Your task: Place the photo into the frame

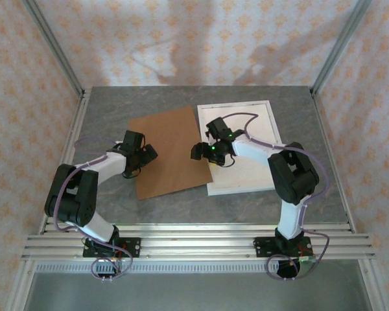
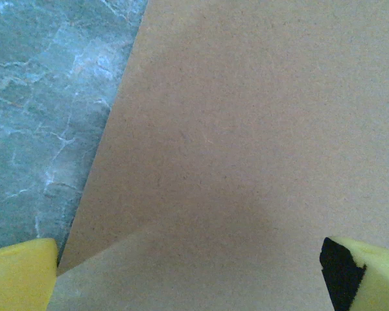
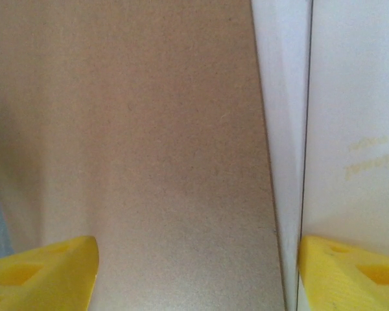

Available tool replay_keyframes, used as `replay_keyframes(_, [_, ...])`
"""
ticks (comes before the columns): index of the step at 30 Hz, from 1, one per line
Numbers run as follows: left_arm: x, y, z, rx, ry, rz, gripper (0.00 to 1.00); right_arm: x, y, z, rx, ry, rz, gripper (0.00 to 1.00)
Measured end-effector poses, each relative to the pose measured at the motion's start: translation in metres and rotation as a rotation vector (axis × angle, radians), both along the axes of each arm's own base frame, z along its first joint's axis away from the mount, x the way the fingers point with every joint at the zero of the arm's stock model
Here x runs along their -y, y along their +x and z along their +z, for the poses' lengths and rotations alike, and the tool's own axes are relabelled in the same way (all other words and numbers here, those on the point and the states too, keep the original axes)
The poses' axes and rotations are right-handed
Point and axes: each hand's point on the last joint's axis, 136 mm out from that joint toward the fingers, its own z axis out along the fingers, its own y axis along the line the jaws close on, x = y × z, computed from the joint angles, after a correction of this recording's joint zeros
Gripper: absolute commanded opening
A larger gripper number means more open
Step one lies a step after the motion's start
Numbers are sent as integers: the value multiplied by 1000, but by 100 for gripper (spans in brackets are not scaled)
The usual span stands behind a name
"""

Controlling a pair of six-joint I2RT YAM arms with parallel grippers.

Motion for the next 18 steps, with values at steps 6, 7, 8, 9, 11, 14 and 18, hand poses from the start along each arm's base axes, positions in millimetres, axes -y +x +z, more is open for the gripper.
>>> replay_keyframes(6, [-2,1,-2,-40,-12,-44,100,-2,-17,4,-38,39,17,80])
replay_keyframes(7, [-2,1,-3,-46,-14,-49,100,-3,-19,6,-40,42,19,80])
replay_keyframes(8, [-2,1,-3,-52,-17,-54,100,-3,-20,8,-39,44,22,80])
replay_keyframes(9, [-2,1,-3,-55,-18,-55,100,-3,-21,9,-40,47,22,80])
replay_keyframes(11, [-1,1,-4,-64,-19,-57,100,-3,-22,11,-44,51,23,80])
replay_keyframes(14, [-1,1,-4,-72,-17,-60,100,-4,-24,11,-49,52,26,80])
replay_keyframes(18, [-1,1,-4,-76,-16,-69,100,-4,-24,11,-51,54,25,80])
